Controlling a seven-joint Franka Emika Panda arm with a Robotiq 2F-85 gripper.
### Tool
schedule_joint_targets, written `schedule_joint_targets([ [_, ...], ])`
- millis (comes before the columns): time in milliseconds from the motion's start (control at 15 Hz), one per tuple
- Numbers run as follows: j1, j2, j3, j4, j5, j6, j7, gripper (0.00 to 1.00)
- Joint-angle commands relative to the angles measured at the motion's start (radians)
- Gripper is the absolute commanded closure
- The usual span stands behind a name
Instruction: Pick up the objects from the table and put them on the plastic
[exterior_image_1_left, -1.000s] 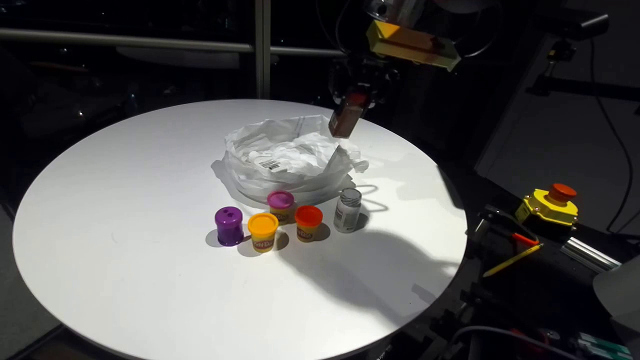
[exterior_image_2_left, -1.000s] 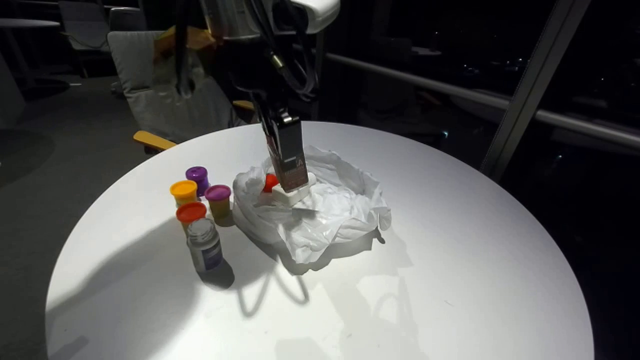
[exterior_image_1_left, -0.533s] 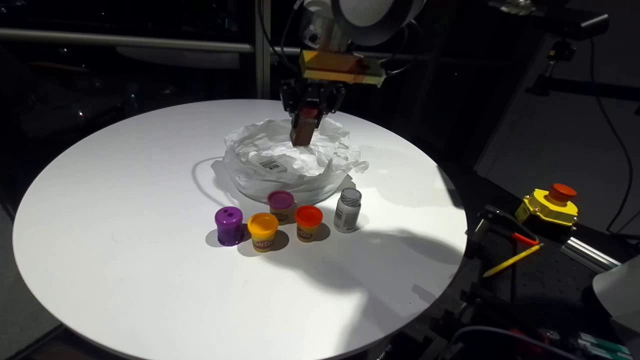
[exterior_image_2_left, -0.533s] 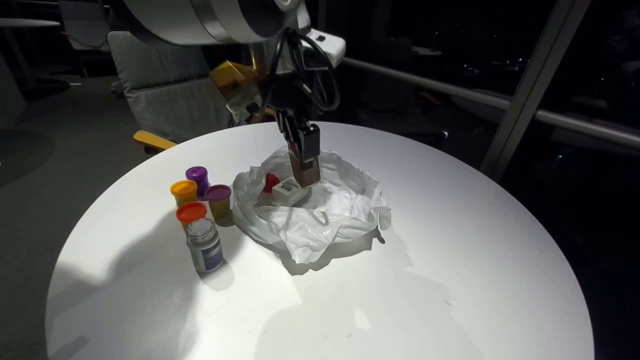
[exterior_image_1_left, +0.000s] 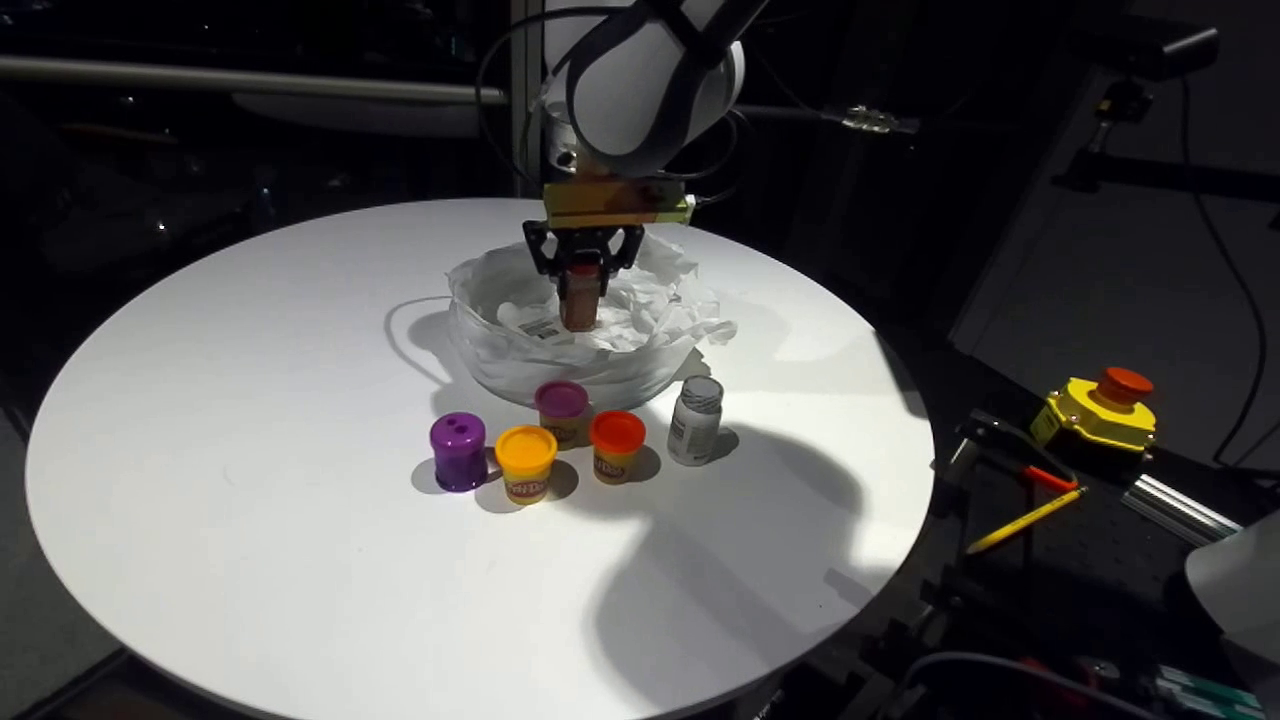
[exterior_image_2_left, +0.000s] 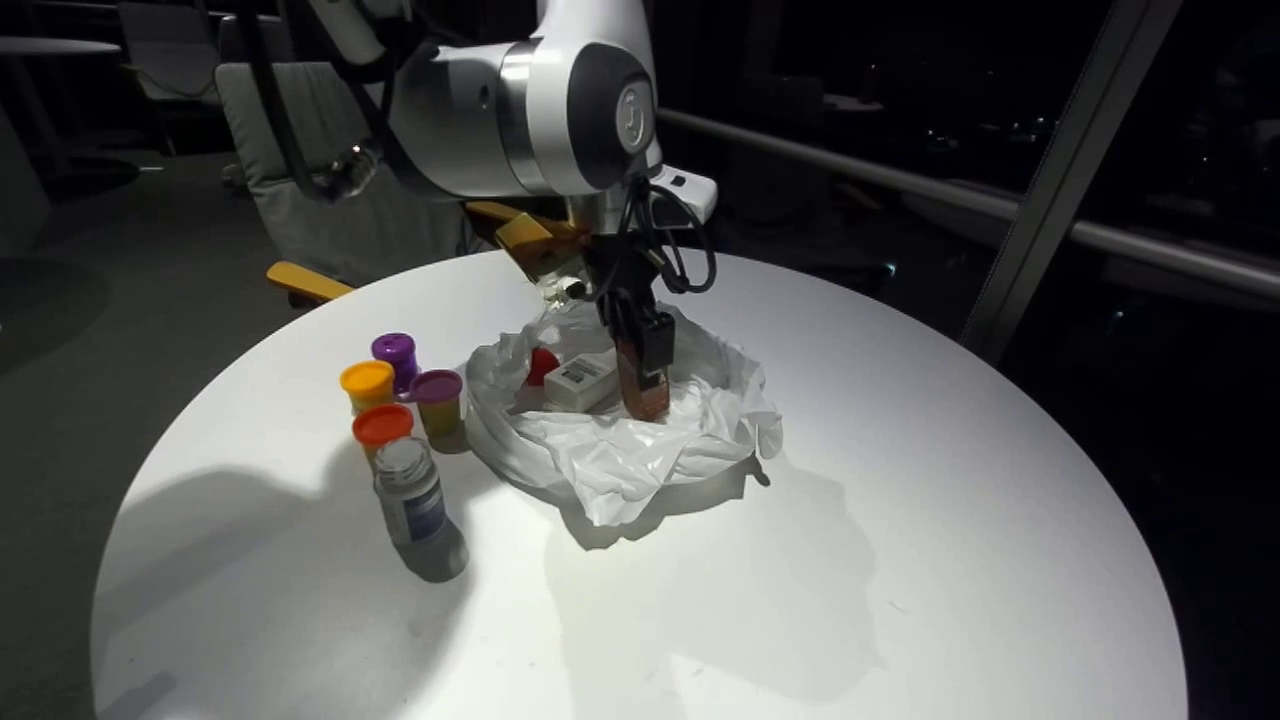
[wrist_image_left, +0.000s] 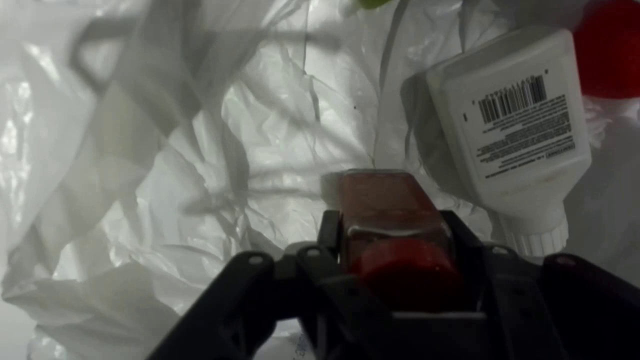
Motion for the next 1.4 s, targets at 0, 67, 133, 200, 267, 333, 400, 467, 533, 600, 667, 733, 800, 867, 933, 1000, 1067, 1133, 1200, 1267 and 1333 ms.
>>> schedule_joint_targets([
  [0,0.030,-0.015,-0.032,0.035,0.015,-0.024,-0.024,0.19],
  [67,0.041,-0.033,-0.042,0.023,0.006,-0.019,-0.019,0.10],
  [133,0.049,-0.052,-0.049,0.011,0.001,-0.020,-0.016,0.03],
  [200,0.064,-0.081,-0.063,-0.009,-0.008,-0.020,-0.006,0.00],
  [267,0.076,-0.109,-0.073,-0.024,-0.013,-0.021,0.004,0.00],
  [333,0.089,-0.139,-0.083,-0.035,-0.021,-0.040,0.008,0.00],
  [400,0.101,-0.173,-0.092,-0.055,-0.031,-0.049,0.012,0.00],
  [467,0.102,-0.213,-0.086,-0.077,-0.033,-0.070,0.000,0.00],
  [533,0.107,-0.249,-0.087,-0.097,-0.041,-0.091,0.001,0.00],
  [600,0.101,-0.293,-0.071,-0.129,-0.042,-0.120,-0.017,0.00],
  [667,0.096,-0.329,-0.060,-0.161,-0.046,-0.140,-0.026,0.00],
  [733,0.086,-0.375,-0.043,-0.208,-0.044,-0.151,-0.044,0.00],
  [800,0.079,-0.411,-0.031,-0.254,-0.043,-0.150,-0.054,0.00],
  [867,0.074,-0.443,-0.021,-0.312,-0.044,-0.132,-0.060,0.00],
  [933,0.067,-0.474,-0.008,-0.367,-0.041,-0.113,-0.073,0.00],
  [1000,0.063,-0.495,0.004,-0.423,-0.040,-0.083,-0.079,0.00],
  [1067,0.057,-0.515,0.019,-0.475,-0.032,-0.061,-0.093,0.00],
  [1133,0.054,-0.532,0.032,-0.526,-0.028,-0.035,-0.106,0.00],
  [1200,0.050,-0.546,0.046,-0.573,-0.024,-0.010,-0.120,0.00],
  [1267,0.048,-0.556,0.058,-0.617,-0.023,0.026,-0.129,0.00],
  [1333,0.049,-0.568,0.066,-0.660,-0.028,0.066,-0.136,0.00],
])
